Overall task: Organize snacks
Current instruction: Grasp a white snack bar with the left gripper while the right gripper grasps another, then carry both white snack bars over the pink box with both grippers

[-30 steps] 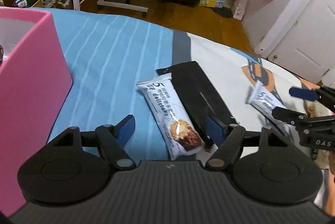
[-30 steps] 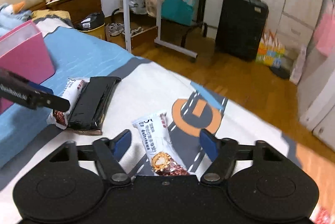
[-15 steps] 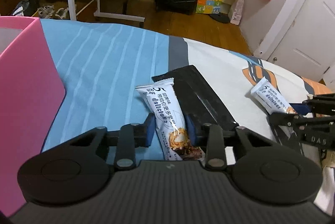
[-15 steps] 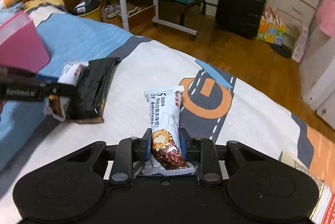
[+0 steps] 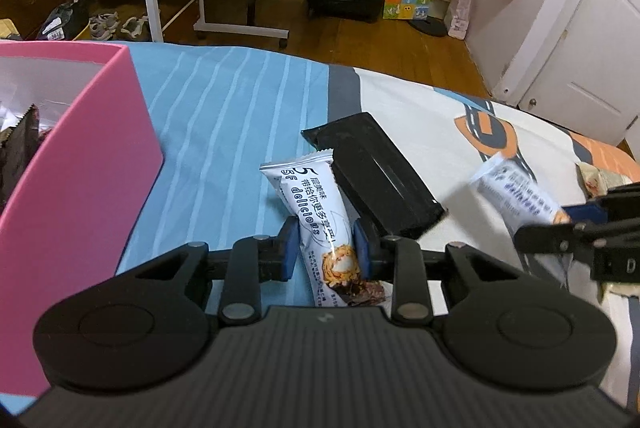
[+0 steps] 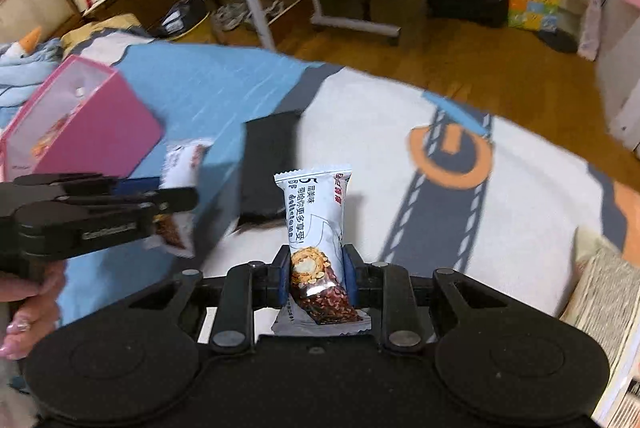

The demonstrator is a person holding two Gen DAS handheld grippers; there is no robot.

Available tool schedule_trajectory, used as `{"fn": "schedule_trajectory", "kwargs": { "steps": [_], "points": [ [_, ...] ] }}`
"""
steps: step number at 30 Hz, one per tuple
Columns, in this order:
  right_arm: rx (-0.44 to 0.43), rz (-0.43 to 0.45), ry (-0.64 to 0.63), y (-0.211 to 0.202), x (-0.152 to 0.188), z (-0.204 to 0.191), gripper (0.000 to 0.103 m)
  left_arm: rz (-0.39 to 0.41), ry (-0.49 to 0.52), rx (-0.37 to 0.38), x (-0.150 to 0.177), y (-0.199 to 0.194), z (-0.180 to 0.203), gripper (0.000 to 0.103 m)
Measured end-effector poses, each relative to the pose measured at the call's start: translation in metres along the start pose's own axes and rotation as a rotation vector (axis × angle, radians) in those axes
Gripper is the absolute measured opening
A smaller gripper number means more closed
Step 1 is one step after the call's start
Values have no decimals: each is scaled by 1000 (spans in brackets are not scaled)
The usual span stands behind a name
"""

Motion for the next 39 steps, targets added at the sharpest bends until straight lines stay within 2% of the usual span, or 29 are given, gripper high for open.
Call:
{"fn": "schedule_trajectory", "kwargs": {
  "steps": [5,8,12,17,23,29,34,39],
  "points": [
    [-64,-105,29,1,18,-21,30,-77,37,29,17,-18,-3,28],
    [-62,-153,28,-2,28,-32,30,-116,50,46,29,-33,-7,28],
    [-62,-165,-20,-11,37,-51,30,-180,67,63,47,-56,-17,28],
    [-80,-176,-87,-22,51,-83,30,-207,73,83,64,-88,-37,28],
    [-124,-165,-165,-36,60,-130,30,-181,74,50,74,-131,-74,28],
    [-155,-149,-251,-49,64,-184,30,-201,76,34,80,-170,-98,28],
    [-162,-116,-327,-54,54,-226,30,-176,77,42,78,-199,-112,28],
    [-145,-45,-373,-56,31,-260,30,-139,52,5,67,-214,-138,28]
  ]
}}
Point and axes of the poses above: each gripper's, at about its wrist camera, not at the fingertips, and y roughly the way its jaws point, z to its right, x to its underside, the point moved 8 cm from there along y, roughly the way its jaws point, and after that the axes turned 9 degrees about -x, right-handed, at the moved point
